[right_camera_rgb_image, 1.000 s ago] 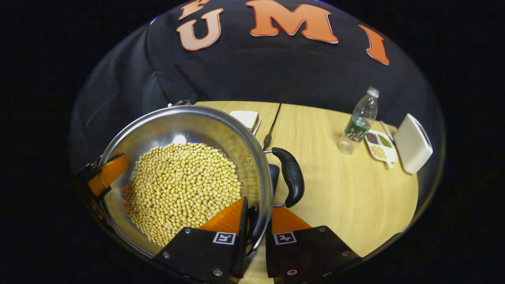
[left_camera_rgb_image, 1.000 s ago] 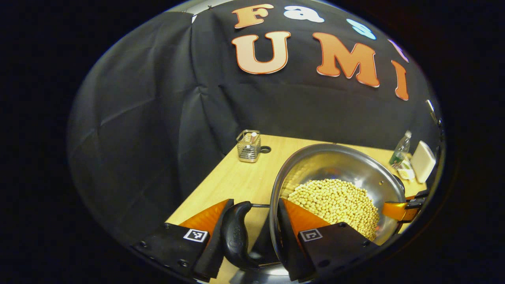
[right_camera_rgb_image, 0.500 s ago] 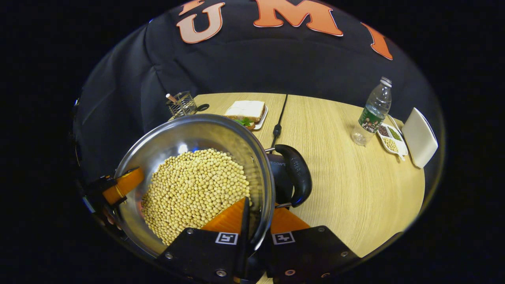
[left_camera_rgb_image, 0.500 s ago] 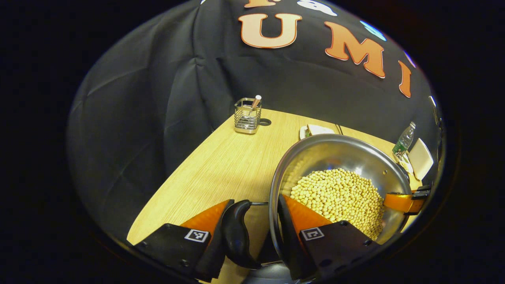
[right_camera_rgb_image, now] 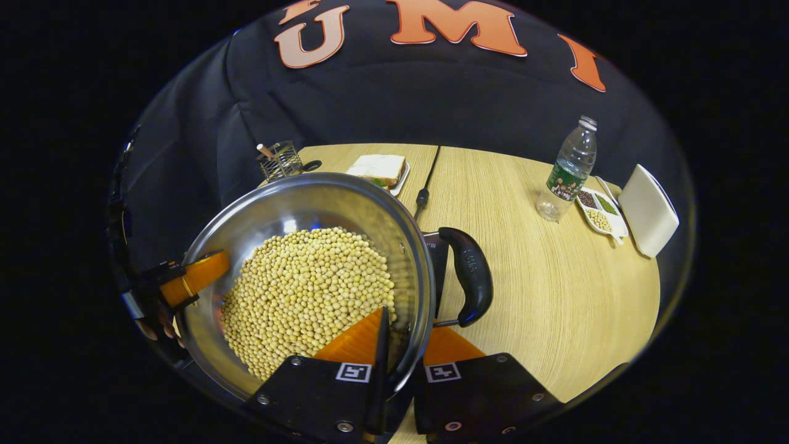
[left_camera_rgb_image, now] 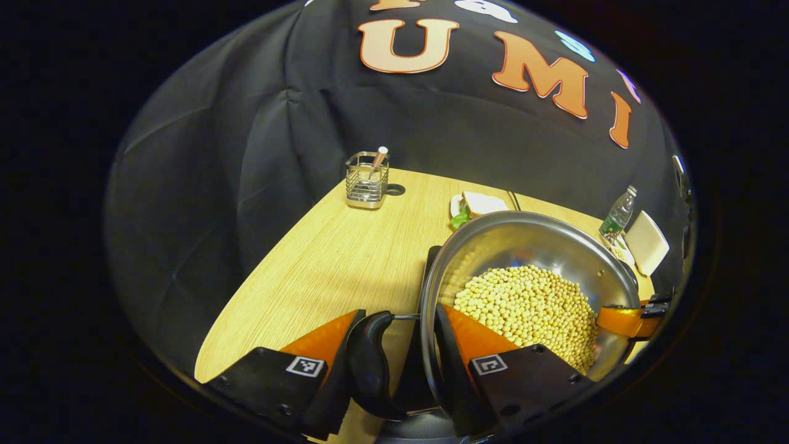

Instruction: First push the handle of the pot to place it horizontally, then grasp the pot with both hands and set it on the induction cooktop.

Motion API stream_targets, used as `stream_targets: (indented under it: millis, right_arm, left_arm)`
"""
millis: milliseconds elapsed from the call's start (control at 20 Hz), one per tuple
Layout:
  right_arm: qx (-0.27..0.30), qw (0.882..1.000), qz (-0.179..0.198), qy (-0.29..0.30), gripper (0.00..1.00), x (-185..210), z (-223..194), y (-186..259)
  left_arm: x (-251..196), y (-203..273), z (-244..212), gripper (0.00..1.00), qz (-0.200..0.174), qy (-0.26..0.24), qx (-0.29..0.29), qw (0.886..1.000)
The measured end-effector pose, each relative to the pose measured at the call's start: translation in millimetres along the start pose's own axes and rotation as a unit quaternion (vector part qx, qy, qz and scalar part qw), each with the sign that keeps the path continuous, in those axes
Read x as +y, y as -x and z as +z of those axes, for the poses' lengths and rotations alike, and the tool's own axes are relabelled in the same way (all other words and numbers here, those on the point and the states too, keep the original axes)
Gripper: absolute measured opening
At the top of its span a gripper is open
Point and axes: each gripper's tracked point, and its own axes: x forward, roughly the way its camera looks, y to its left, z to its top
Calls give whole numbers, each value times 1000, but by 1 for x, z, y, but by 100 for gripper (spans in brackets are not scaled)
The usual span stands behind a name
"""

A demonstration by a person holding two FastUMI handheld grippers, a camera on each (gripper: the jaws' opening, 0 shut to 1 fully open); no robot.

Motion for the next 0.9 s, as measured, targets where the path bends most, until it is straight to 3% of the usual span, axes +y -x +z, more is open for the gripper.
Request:
stream_targets:
  millis: [150, 250, 300, 500, 650, 700, 750, 800, 850, 900]
  right_arm:
    - [5, 1000, 4, -14, 18, 4, -1, 4]
    - [12, 1000, 18, -10, 22, 6, -4, 5]
    - [18, 999, 31, -10, 22, 10, -5, 8]
    - [14, 999, 41, -8, 46, 7, -2, 25]
    - [5, 999, 45, -17, 56, 0, 0, 36]
    - [2, 999, 50, -21, 61, -2, 0, 43]
    - [-4, 998, 52, -22, 59, -4, 2, 47]
    - [-11, 998, 53, -21, 66, -10, 5, 53]
    - [-21, 998, 51, -19, 68, -15, 9, 60]
    - [-33, 998, 46, -18, 70, -22, 14, 67]
  left_arm:
    - [-1, -2, 2, 71, -1, -14, -4, 1000]
    - [-3, -1, 7, 80, 8, -29, -13, 999]
    - [-4, 2, 15, 79, 12, -33, -22, 999]
    - [-2, 21, 58, 80, 33, -56, -92, 994]
    - [-10, 42, 72, 77, 39, -63, -116, 990]
    - [-12, 48, 77, 82, 39, -64, -123, 990]
    - [-15, 55, 83, 82, 40, -63, -132, 988]
    - [-18, 63, 88, 85, 39, -64, -141, 987]
    - [-22, 71, 95, 83, 38, -64, -151, 986]
    - [-26, 80, 100, 93, 34, -63, -161, 984]
